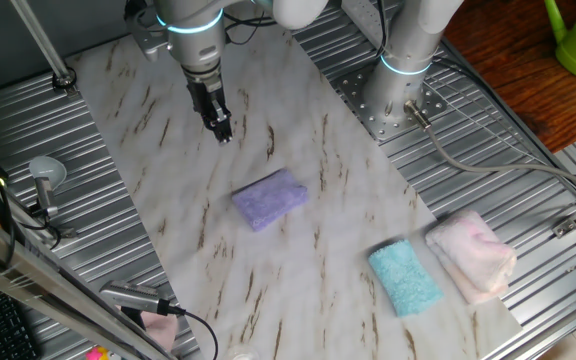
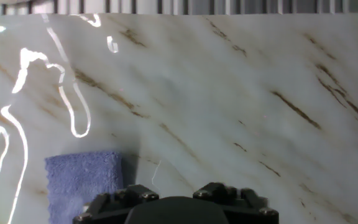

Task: Clean the table with a cloth

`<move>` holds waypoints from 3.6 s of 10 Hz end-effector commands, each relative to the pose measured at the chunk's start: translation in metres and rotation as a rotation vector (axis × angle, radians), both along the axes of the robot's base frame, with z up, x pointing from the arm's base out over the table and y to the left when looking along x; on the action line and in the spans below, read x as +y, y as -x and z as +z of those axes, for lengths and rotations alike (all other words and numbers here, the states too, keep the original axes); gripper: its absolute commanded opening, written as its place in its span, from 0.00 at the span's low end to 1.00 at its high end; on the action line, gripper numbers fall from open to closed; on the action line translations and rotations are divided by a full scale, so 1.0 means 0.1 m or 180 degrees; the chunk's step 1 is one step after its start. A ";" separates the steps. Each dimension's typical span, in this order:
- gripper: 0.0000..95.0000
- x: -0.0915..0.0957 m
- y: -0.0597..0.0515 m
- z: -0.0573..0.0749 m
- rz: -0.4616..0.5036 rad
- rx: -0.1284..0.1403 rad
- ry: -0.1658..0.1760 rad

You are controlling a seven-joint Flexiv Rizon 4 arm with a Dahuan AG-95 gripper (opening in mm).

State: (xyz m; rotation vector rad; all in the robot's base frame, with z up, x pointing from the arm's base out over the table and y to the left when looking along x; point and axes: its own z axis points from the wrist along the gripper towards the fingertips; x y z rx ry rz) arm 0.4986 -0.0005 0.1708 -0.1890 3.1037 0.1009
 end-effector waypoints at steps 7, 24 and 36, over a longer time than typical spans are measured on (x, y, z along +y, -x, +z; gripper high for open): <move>0.00 0.01 -0.01 0.00 0.0159 -0.0031 -0.0059; 0.00 -0.55 -0.35 -0.19 0.0672 -0.0047 -0.0025; 0.00 -0.55 -0.35 -0.19 0.0601 -0.0099 0.0228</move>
